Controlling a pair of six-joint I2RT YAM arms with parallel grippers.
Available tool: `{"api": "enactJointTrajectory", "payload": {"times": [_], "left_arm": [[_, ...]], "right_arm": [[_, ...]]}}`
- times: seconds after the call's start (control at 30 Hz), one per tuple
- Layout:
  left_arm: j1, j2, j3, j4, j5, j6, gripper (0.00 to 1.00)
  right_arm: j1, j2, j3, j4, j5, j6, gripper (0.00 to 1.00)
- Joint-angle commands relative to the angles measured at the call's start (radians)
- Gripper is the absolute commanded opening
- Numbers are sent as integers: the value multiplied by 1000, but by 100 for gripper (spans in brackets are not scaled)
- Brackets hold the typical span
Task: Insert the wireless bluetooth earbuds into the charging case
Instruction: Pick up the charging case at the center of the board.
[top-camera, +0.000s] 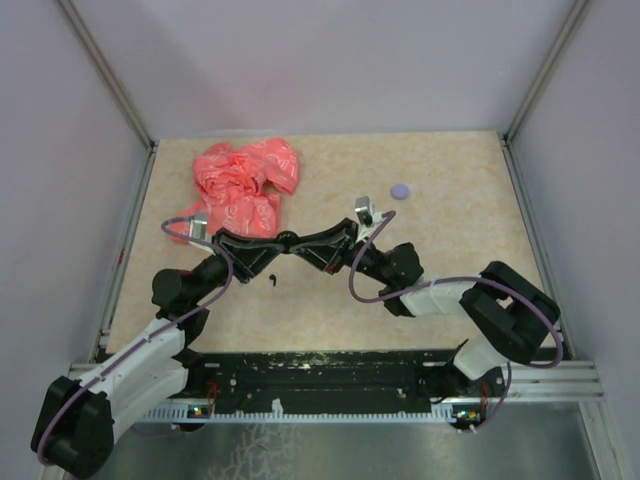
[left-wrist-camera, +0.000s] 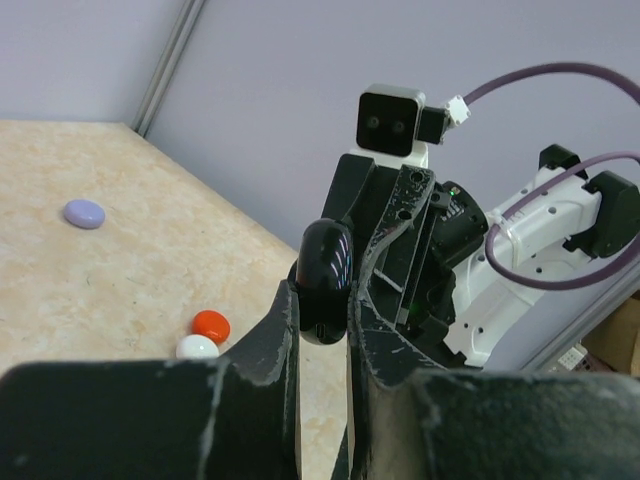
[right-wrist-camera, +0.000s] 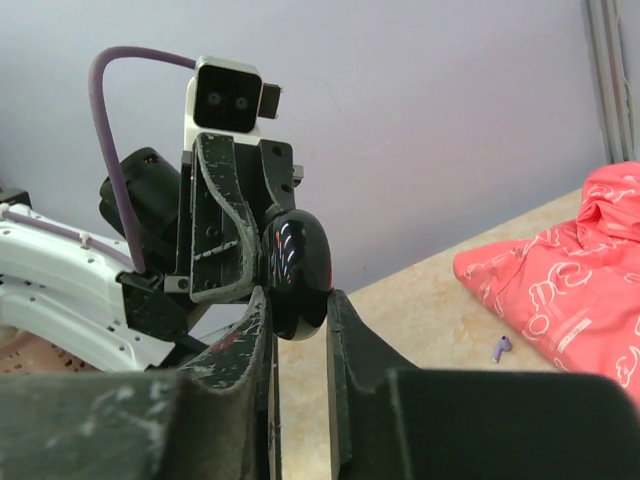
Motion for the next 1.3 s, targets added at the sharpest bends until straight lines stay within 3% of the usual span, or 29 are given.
{"api": "enactJointTrajectory", "payload": {"times": [0.0, 0.07, 0.3, 0.43, 0.53, 0.67, 0.8, 1.27], "left_arm": [[-5, 0, 7, 0, 32, 3, 3], [-6, -2, 15, -18, 33, 13, 6], [-3, -40, 36, -162, 11, 110, 33], [-4, -37, 103, -303, 58, 205, 52], [-4, -19, 176, -434, 98, 274, 59], [-4, -7, 216, -477, 121, 326, 61], [-4, 3, 252, -468, 188, 377, 64], [-4, 98, 313, -521, 280, 443, 59]], "right_arm": [[2, -17, 62, 78, -72, -5, 6], [-2, -33, 61, 59, -80, -19, 0], [-77, -126, 56, -132, -219, -76, 0], [-103, -213, 107, -483, -283, -243, 0], [-104, -263, 179, -781, -294, -417, 0], [-105, -291, 284, -1084, -289, -574, 0], [-107, -290, 360, -1259, -292, -639, 0], [-105, -289, 504, -1537, -306, -768, 0]]}}
